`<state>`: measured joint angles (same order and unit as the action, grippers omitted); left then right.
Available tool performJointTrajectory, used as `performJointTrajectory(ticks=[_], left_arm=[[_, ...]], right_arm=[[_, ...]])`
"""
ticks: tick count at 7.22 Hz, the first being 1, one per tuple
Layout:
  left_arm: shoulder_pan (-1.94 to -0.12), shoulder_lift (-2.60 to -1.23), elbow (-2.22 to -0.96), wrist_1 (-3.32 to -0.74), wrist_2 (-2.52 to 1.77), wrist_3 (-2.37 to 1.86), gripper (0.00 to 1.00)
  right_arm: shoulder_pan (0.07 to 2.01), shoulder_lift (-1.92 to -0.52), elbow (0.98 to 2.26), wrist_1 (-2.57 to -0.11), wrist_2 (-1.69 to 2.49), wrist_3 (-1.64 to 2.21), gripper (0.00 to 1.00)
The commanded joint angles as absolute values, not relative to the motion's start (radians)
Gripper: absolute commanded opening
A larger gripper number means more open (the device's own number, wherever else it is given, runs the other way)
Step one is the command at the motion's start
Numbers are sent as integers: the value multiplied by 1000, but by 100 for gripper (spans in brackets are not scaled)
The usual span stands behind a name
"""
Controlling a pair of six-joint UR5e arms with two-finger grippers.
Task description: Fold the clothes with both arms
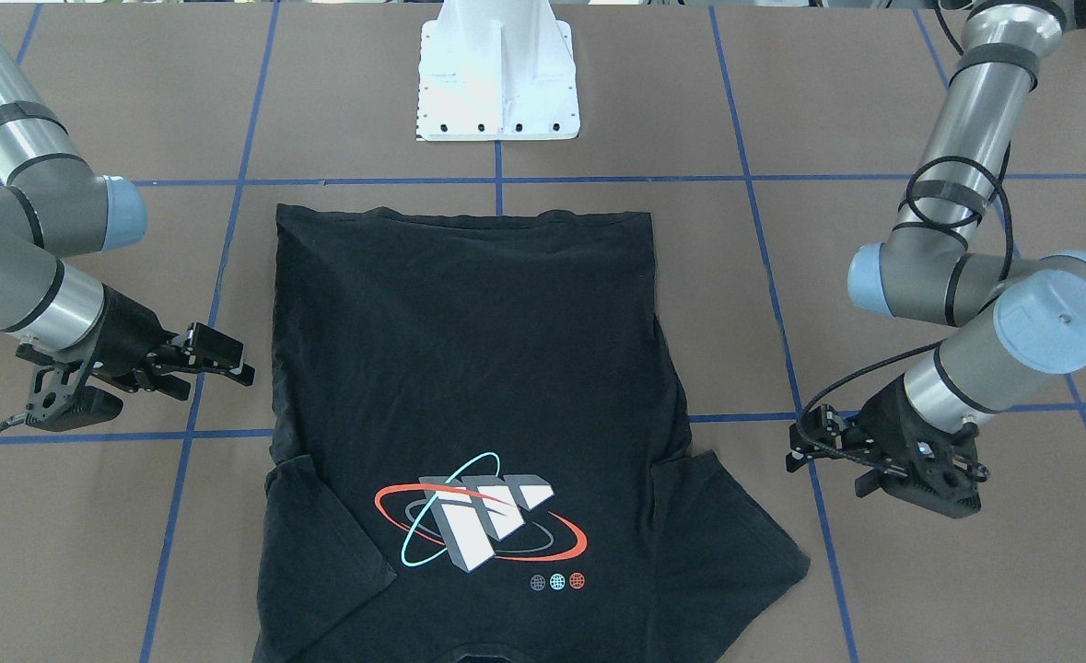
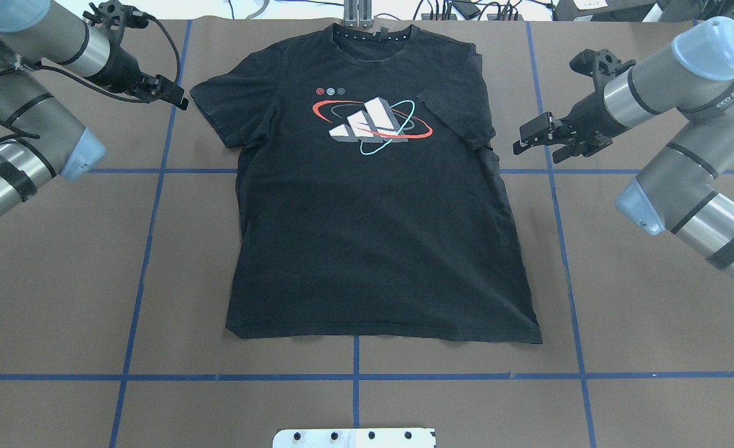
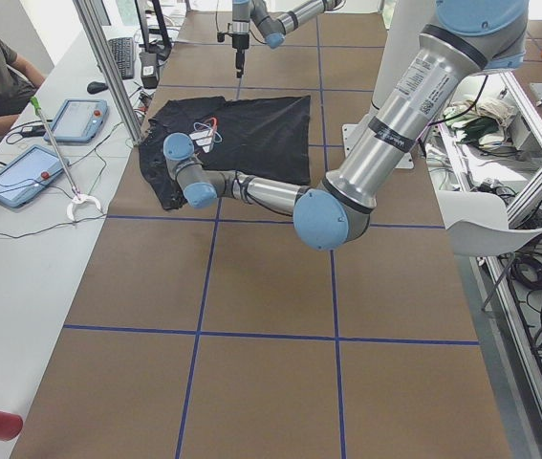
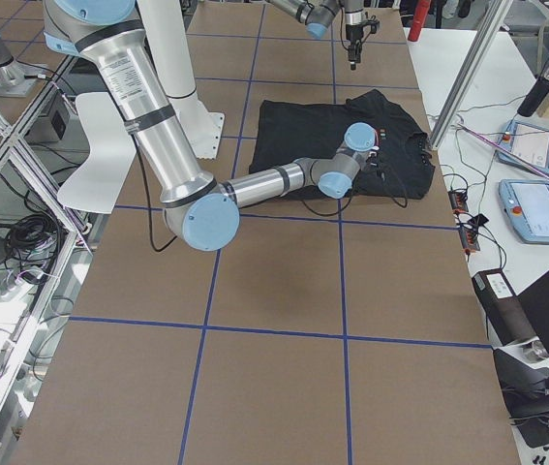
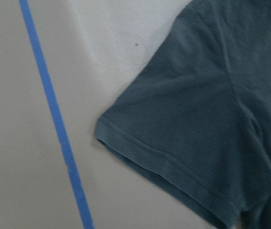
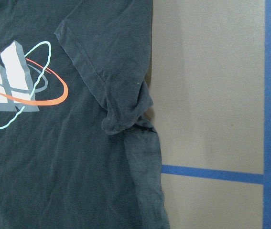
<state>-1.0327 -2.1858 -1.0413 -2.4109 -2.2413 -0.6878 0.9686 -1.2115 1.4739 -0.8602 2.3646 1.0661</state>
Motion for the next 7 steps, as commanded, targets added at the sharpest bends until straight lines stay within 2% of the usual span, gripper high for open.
performJointTrajectory(ticks=[1, 3, 5, 7], left_arm=[[-1034, -2204, -899, -2607, -2203, -824, 75], [-1026, -2302, -737, -2689, -2177, -834, 66], [-1017, -2342, -655, -2747, -2149, -856, 58], [-996, -2368, -620, -2778, -2113, -922, 56]], right_arm=[[968, -1233, 1493, -861, 2361, 1062, 100], [968, -1238, 1494, -858, 2362, 1062, 100], [963, -1249, 1486, -854, 2352, 1060, 100], [960, -1247, 1483, -854, 2352, 1058, 100]])
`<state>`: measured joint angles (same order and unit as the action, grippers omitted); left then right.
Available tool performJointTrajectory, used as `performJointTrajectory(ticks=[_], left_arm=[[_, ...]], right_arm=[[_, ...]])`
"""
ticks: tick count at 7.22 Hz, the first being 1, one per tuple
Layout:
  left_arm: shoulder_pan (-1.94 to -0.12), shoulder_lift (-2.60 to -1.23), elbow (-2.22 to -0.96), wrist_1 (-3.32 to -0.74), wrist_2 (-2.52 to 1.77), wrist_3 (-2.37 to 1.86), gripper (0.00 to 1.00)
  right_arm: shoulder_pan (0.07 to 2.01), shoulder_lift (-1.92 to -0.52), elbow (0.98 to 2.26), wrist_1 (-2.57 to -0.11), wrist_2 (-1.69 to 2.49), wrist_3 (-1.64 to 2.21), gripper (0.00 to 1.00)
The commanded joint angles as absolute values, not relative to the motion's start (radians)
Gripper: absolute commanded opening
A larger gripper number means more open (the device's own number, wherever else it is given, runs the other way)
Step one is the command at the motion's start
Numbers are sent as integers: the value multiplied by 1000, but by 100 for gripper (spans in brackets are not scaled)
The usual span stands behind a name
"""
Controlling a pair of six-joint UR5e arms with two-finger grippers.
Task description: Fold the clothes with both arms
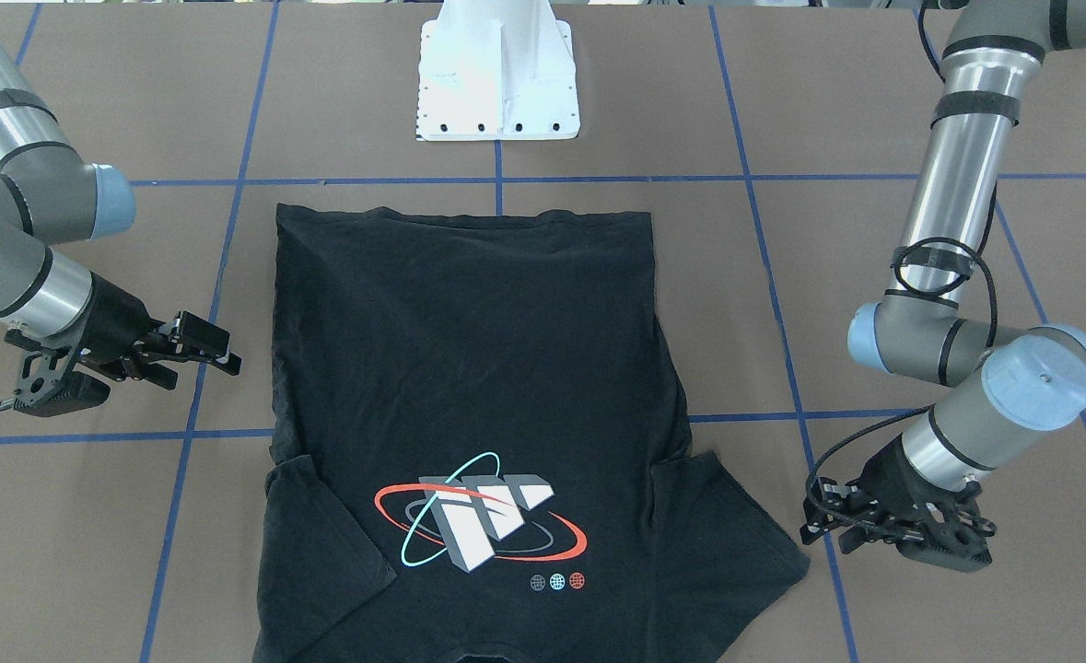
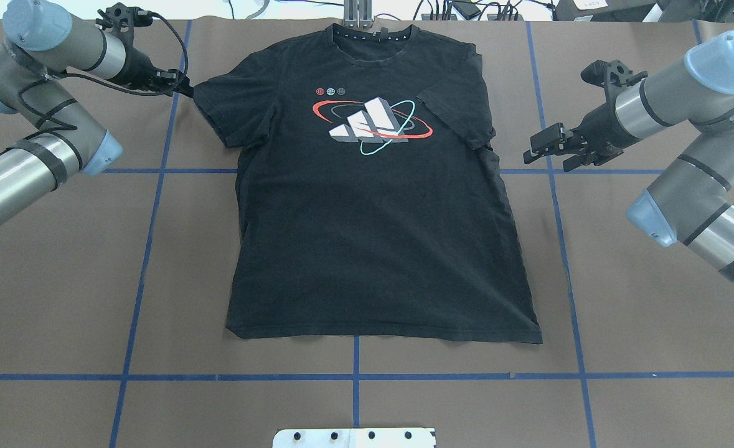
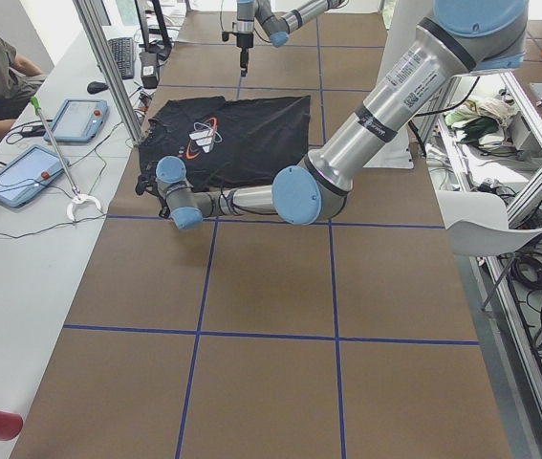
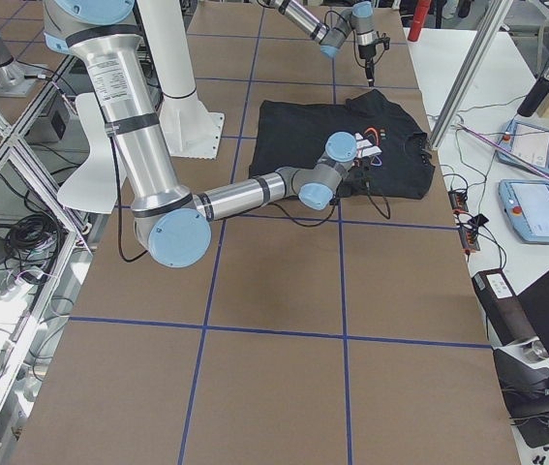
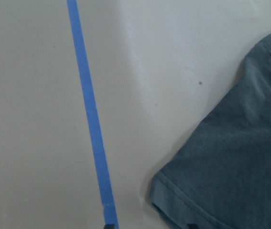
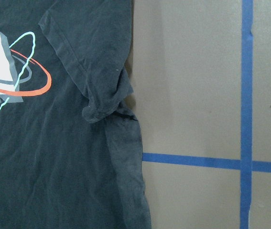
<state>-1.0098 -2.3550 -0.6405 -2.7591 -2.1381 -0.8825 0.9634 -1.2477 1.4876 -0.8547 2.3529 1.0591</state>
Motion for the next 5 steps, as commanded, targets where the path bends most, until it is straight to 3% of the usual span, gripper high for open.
performJointTrajectory(ticks=[1, 5], left_arm=[[-993, -2370, -614, -2784, -2108, -939, 55], [-982, -2405, -555, -2793, -2088, -940, 44]], right_arm=[[959, -1247, 1482, -854, 2352, 1058, 100], [962, -1252, 1483, -854, 2352, 1058, 100]])
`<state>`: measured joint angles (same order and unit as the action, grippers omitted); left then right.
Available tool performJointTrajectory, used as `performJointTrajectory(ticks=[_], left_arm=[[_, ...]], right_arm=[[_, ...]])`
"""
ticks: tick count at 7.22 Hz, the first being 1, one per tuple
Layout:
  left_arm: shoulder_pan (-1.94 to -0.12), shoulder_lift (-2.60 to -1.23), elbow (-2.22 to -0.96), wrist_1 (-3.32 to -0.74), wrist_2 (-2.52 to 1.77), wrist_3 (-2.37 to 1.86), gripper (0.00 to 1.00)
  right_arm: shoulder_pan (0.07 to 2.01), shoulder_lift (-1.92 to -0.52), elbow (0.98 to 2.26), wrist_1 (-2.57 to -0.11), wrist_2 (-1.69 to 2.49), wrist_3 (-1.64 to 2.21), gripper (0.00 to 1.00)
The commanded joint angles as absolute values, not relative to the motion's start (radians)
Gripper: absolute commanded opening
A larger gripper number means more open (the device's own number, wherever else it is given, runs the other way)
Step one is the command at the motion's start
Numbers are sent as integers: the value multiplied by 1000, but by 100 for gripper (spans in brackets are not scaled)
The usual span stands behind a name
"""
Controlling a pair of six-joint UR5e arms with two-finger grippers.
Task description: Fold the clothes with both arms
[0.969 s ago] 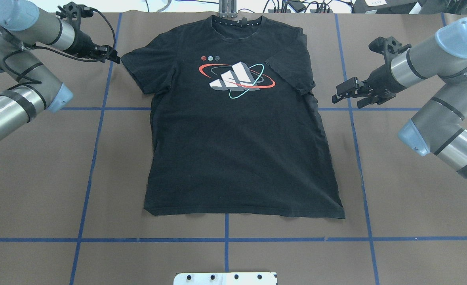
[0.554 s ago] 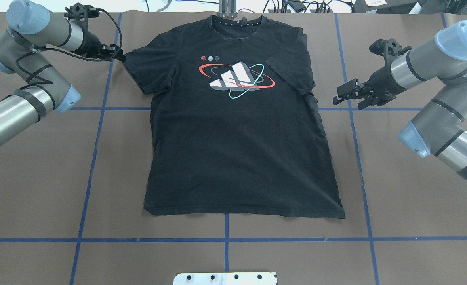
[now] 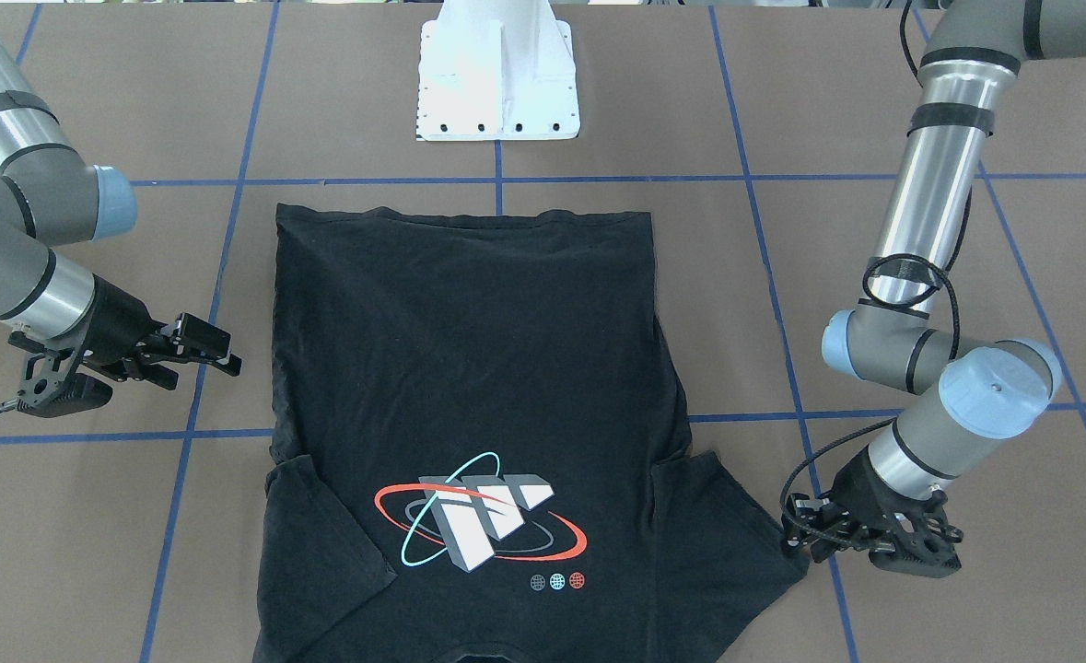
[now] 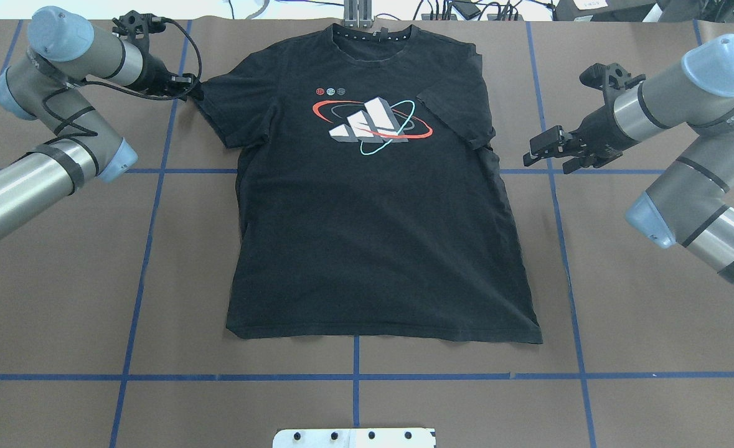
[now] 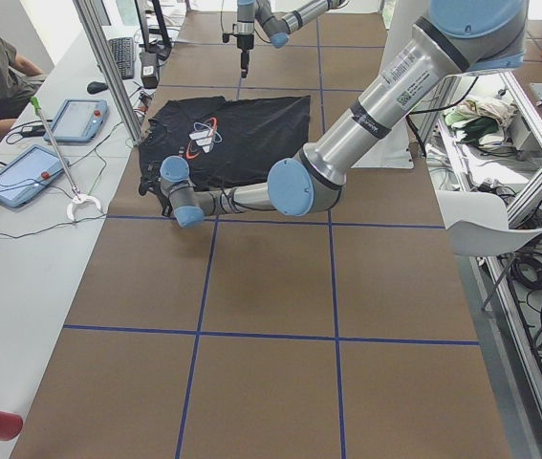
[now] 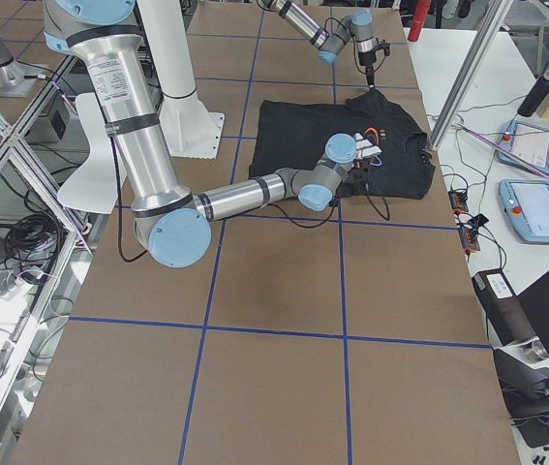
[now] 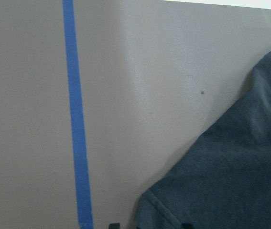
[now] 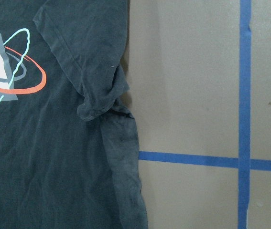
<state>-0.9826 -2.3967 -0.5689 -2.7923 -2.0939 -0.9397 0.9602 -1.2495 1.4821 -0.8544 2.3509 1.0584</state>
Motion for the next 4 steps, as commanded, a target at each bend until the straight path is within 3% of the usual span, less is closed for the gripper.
performJointTrajectory(ticks=[1, 2, 4], left_arm=[[-982, -2405, -555, -2793, -2086, -940, 21], [-982, -2407, -555, -2793, -2086, -940, 0], [-985, -2419, -558, -2793, -2088, -948, 0]], right_arm=[[962, -1255, 1483, -854, 2350, 1057, 100], [962, -1255, 1483, -854, 2347, 1057, 100], [960, -1256, 1485, -854, 2336, 1057, 100]])
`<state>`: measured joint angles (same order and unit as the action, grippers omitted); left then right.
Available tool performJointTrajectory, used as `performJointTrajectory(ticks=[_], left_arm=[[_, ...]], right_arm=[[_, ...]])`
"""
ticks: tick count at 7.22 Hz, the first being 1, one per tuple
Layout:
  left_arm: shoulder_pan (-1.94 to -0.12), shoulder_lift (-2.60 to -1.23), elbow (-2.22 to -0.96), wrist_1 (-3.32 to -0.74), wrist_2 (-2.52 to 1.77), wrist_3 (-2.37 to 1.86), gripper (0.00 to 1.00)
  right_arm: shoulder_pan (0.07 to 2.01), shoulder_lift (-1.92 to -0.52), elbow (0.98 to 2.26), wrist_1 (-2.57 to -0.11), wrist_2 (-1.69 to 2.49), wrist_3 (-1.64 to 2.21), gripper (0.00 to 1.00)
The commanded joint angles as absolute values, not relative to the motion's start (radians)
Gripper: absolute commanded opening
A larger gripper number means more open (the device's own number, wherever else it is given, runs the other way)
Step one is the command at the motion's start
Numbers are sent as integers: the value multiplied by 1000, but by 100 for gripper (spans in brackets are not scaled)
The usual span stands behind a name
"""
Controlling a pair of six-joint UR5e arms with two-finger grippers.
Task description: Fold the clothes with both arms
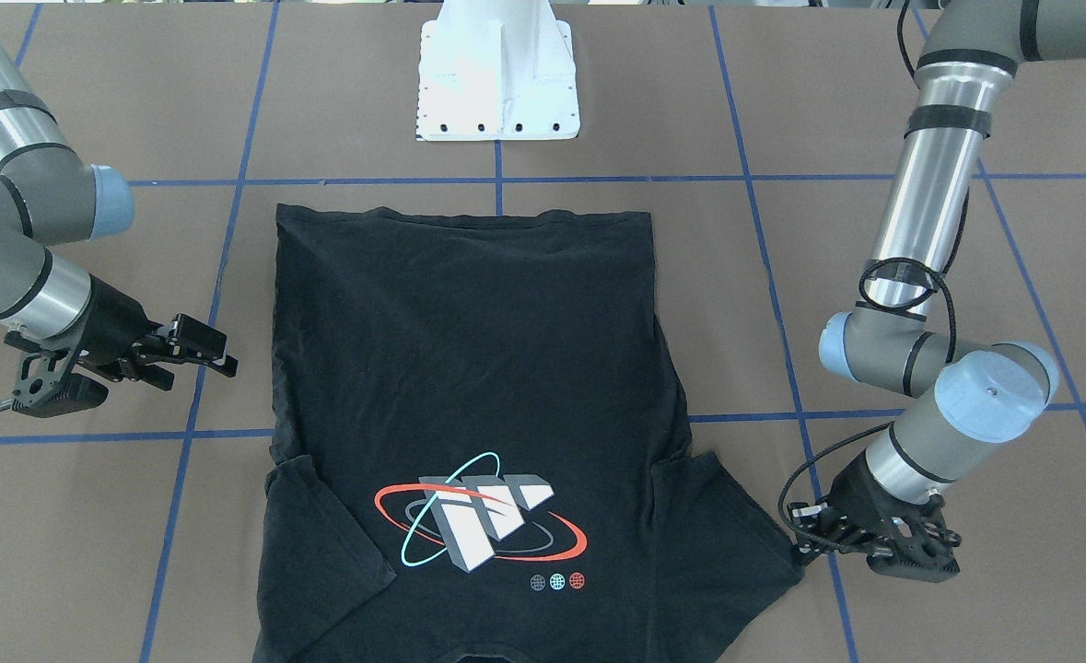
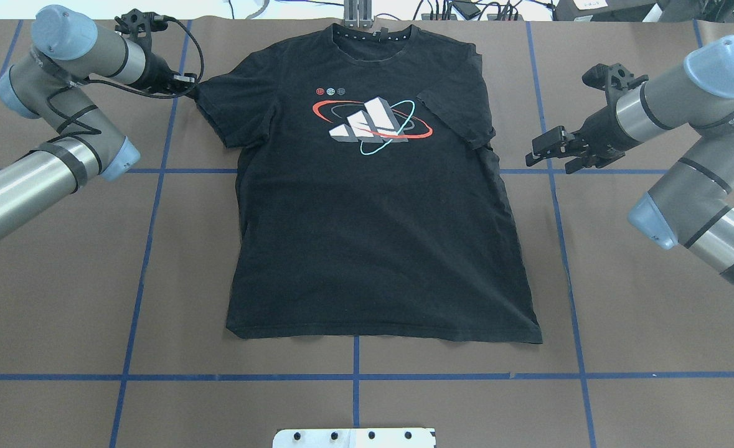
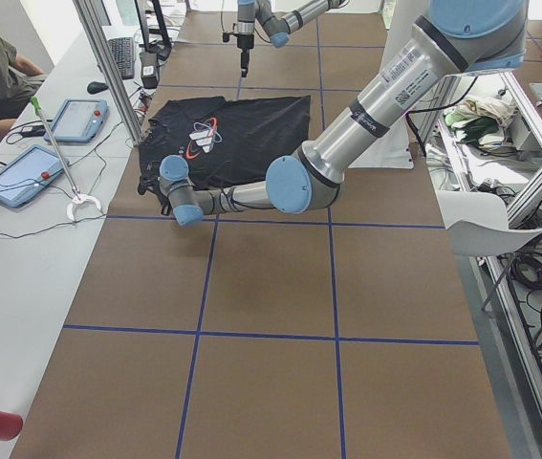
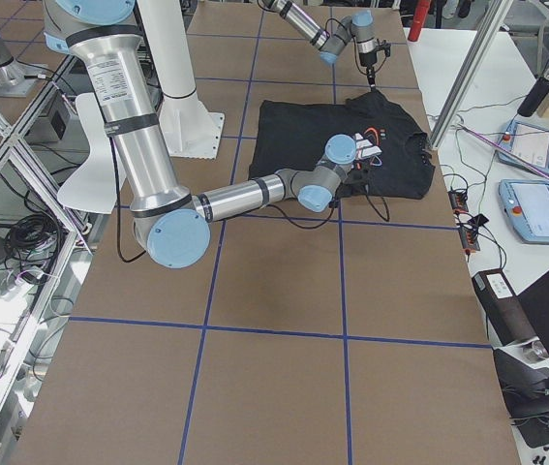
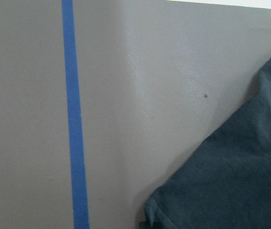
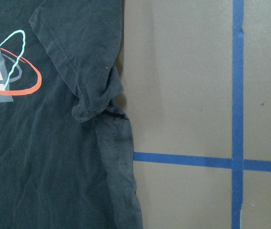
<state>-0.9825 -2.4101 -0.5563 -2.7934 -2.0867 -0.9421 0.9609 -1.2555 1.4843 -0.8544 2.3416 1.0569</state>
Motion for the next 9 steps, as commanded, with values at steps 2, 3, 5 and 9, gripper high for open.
performJointTrajectory(ticks=[2, 3, 5, 9], left_arm=[[-992, -2415, -709, -2780, -2103, -1050, 0], [-983, -2410, -791, -2732, -2117, -1139, 0], [-915, -2451, -850, -2643, -2094, -1259, 0], [-818, -2563, -838, -2493, -1925, -1331, 0]], right_arm=[[962, -1256, 1485, -854, 2335, 1057, 100], [960, -1256, 1483, -854, 2335, 1057, 100], [960, -1256, 1480, -854, 2329, 1057, 100], [953, -1255, 1480, -854, 2307, 1058, 100]])
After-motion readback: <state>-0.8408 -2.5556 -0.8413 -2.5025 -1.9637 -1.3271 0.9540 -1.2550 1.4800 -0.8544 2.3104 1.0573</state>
